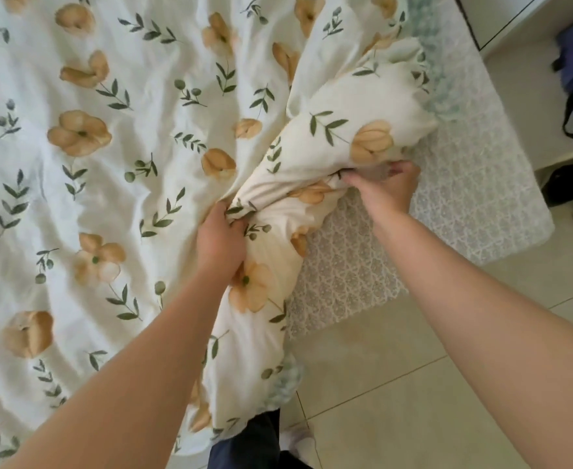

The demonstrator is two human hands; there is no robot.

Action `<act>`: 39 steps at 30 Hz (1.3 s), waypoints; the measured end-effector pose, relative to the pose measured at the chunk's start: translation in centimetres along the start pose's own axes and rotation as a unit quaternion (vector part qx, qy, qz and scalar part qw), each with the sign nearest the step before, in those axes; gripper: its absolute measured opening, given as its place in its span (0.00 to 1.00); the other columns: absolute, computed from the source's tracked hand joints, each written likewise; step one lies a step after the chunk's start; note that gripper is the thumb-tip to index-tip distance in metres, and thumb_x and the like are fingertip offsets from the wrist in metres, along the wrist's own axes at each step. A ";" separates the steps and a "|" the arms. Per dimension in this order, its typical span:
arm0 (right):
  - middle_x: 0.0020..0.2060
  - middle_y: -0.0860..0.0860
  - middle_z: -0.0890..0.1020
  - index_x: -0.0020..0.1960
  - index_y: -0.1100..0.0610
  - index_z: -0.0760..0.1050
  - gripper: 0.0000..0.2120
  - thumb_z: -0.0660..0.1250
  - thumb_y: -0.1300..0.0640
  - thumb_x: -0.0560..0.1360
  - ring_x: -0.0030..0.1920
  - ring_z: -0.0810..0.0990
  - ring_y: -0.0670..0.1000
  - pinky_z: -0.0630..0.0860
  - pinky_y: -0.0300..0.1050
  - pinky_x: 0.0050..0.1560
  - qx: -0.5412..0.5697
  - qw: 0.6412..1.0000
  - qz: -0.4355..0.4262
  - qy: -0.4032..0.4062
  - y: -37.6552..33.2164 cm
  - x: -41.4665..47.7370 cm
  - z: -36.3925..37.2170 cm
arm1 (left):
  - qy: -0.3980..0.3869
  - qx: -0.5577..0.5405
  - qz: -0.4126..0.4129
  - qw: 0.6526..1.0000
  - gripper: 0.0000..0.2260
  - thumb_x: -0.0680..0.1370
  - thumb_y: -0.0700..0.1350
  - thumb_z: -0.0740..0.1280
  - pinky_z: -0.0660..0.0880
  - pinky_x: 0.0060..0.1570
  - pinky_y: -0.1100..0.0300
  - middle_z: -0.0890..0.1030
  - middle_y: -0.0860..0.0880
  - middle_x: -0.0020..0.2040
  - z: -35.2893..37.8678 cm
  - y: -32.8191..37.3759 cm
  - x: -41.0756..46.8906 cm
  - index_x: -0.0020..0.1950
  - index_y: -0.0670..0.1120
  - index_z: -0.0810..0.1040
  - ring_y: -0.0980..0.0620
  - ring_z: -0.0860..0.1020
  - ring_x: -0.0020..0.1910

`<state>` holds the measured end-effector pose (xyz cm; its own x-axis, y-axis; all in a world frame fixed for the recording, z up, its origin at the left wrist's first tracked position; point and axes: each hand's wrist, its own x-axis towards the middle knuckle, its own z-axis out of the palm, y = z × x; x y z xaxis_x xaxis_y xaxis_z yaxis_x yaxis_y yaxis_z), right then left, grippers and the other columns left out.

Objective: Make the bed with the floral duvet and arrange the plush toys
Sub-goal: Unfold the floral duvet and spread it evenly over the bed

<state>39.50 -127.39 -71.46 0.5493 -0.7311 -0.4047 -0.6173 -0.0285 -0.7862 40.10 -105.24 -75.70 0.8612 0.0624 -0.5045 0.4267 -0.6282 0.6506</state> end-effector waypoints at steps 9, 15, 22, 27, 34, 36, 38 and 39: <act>0.61 0.44 0.78 0.65 0.45 0.69 0.42 0.82 0.44 0.55 0.61 0.77 0.45 0.75 0.48 0.64 -0.007 0.966 -0.056 -0.254 -3.6 6.4 0.0 | 0.096 0.069 -0.012 0.993 0.15 0.80 0.42 0.59 0.66 0.47 0.55 0.72 0.45 0.64 0.9 0.7 -1.4 0.67 0.46 0.67 0.43 0.73 0.57; 0.52 0.45 0.80 0.59 0.56 0.72 0.33 0.80 0.44 0.61 0.52 0.79 0.45 0.76 0.39 0.53 -0.066 0.951 -0.122 -0.277 -4.7 7.1 -2.0 | 0.196 0.182 0.138 0.954 0.07 0.73 0.35 0.60 0.67 0.52 0.51 0.72 0.46 0.48 4.2 1.3 -4.9 0.46 0.45 0.73 0.42 0.71 0.50; 0.46 0.48 0.85 0.51 0.56 0.79 0.17 0.73 0.45 0.71 0.49 0.82 0.49 0.77 0.46 0.54 -0.239 0.876 -0.204 -0.365 -2.6 6.7 -9.1 | 0.043 0.433 0.041 0.899 0.54 0.66 0.72 0.64 0.40 0.72 0.39 0.48 0.42 0.78 10.8 1.8 -10.3 0.77 0.44 0.42 0.41 0.46 0.77; 0.52 0.52 0.82 0.60 0.56 0.73 0.32 0.77 0.45 0.60 0.51 0.82 0.53 0.79 0.51 0.55 -0.147 0.920 0.011 -0.364 0.6 10.4 -16.5 | 0.143 0.469 0.147 0.859 0.36 0.71 0.42 0.70 0.61 0.66 0.36 0.63 0.37 0.71 11.6 2.0 -12.9 0.76 0.49 0.58 0.33 0.63 0.68; 0.39 0.53 0.85 0.53 0.54 0.80 0.10 0.68 0.50 0.75 0.36 0.85 0.52 0.82 0.46 0.36 -0.181 0.891 0.168 -0.380 6.0 10.5 -25.1 | -0.073 0.324 0.098 0.938 0.32 0.70 0.35 0.65 0.75 0.49 0.51 0.77 0.46 0.63 13.1 4.5 -18.1 0.71 0.57 0.68 0.41 0.76 0.59; 0.38 0.53 0.86 0.52 0.54 0.82 0.11 0.69 0.49 0.74 0.35 0.85 0.52 0.83 0.47 0.34 -0.165 0.868 0.214 -0.418 7.5 9.9 -28.4 | -0.118 0.252 0.077 0.957 0.31 0.71 0.35 0.65 0.74 0.47 0.55 0.80 0.48 0.61 13.7 4.0 -20.4 0.69 0.60 0.70 0.43 0.77 0.57; 0.41 0.52 0.87 0.46 0.53 0.86 0.12 0.73 0.49 0.66 0.38 0.86 0.51 0.83 0.48 0.35 -0.078 0.854 0.233 -0.458 8.7 9.5 -32.1 | -0.082 0.192 0.083 0.974 0.29 0.71 0.34 0.65 0.72 0.46 0.57 0.81 0.49 0.59 14.2 4.1 -22.4 0.67 0.59 0.74 0.44 0.78 0.56; 0.42 0.51 0.87 0.43 0.52 0.87 0.12 0.76 0.49 0.62 0.40 0.86 0.50 0.83 0.48 0.37 -0.019 0.854 0.232 -0.465 9.3 9.4 -33.7 | -0.048 0.169 0.099 0.979 0.28 0.70 0.33 0.65 0.71 0.47 0.58 0.81 0.50 0.59 14.7 4.6 -23.2 0.65 0.57 0.75 0.45 0.78 0.57</act>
<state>19.93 -157.50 -66.81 0.4394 0.1872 -0.8786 -0.8982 0.0822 -0.4317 17.99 -120.94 -69.32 0.8810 -0.1498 -0.4487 0.1238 -0.8424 0.5244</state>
